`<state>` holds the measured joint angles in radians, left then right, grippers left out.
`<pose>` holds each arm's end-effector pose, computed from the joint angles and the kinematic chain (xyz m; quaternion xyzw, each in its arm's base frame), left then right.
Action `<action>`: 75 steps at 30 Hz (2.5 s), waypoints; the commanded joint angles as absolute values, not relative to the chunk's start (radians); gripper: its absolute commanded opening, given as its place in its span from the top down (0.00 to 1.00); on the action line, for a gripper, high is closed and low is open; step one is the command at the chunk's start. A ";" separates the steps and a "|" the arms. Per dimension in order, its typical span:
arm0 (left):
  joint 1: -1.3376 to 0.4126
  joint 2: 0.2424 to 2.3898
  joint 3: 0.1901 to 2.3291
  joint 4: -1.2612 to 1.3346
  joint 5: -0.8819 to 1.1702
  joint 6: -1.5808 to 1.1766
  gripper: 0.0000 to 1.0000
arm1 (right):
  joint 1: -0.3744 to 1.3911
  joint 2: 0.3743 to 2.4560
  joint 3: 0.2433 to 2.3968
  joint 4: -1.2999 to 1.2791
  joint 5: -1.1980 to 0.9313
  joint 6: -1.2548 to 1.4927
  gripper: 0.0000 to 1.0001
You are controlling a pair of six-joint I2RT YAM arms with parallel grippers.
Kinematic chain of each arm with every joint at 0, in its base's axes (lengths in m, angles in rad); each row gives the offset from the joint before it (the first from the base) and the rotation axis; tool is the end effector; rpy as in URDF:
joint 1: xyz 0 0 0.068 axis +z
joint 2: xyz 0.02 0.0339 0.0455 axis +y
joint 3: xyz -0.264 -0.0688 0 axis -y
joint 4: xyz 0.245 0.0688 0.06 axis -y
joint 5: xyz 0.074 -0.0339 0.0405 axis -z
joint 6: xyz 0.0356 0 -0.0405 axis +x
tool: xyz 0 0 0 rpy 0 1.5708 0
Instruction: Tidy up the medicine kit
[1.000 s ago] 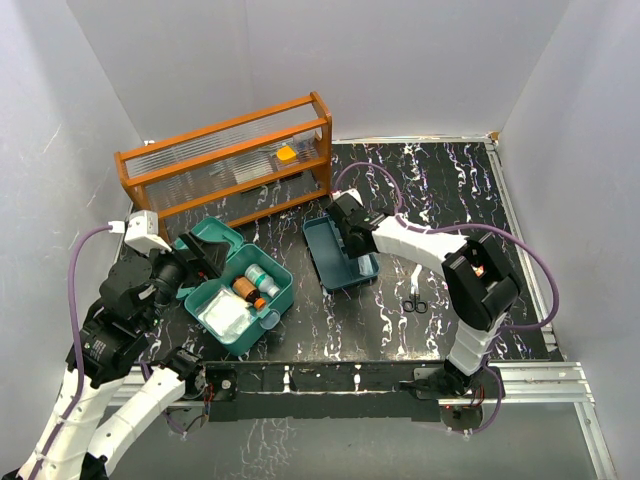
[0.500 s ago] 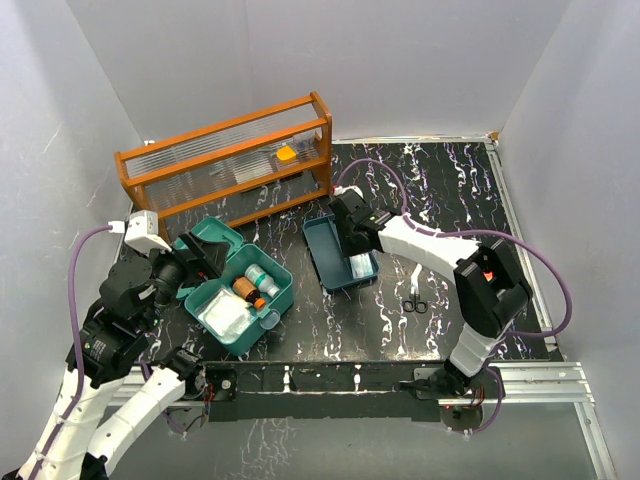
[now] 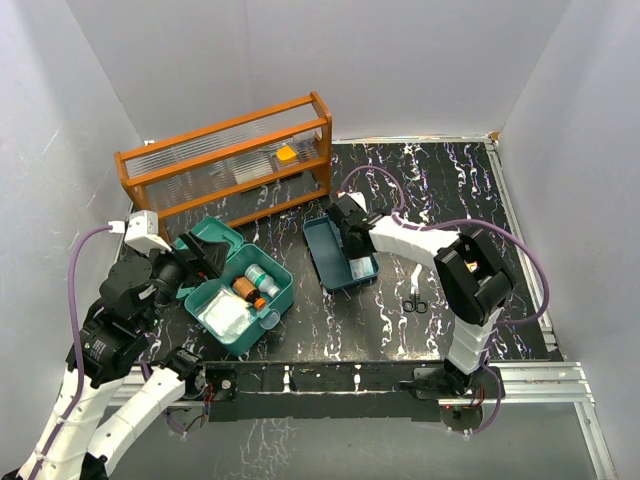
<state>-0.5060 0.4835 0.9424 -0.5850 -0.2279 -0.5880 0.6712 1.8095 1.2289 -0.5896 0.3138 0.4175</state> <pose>0.0801 -0.0352 0.3849 -0.1057 0.7417 -0.2688 0.6054 0.2905 0.2167 0.1865 -0.0916 0.9641 -0.0292 0.2474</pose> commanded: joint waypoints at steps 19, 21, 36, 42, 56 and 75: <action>-0.506 0.495 0.989 -0.562 -0.197 -0.586 0.18 | 0.668 1.847 1.247 -0.568 0.237 0.338 0.84; -0.506 0.508 1.007 -0.551 -0.159 -0.571 0.18 | 0.668 1.847 1.237 -0.568 0.223 0.352 0.83; -0.506 0.575 1.099 -0.513 0.004 -0.512 0.17 | 0.666 1.439 1.045 -0.523 0.366 0.521 0.69; -0.506 0.577 1.098 -0.505 -0.001 -0.503 0.17 | 0.629 1.248 0.906 -0.585 0.489 0.626 0.53; -0.505 0.582 1.065 -0.455 0.010 -0.515 0.17 | 0.362 1.247 0.758 -0.555 0.271 0.607 0.41; -0.506 0.590 1.065 -0.457 0.003 -0.506 0.16 | 0.339 1.389 0.745 -0.535 0.239 0.540 0.46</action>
<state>-0.5060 0.5861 1.0641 -0.4755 -0.0063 -0.5163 0.3504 1.3422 0.7223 -0.5900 0.2249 0.6056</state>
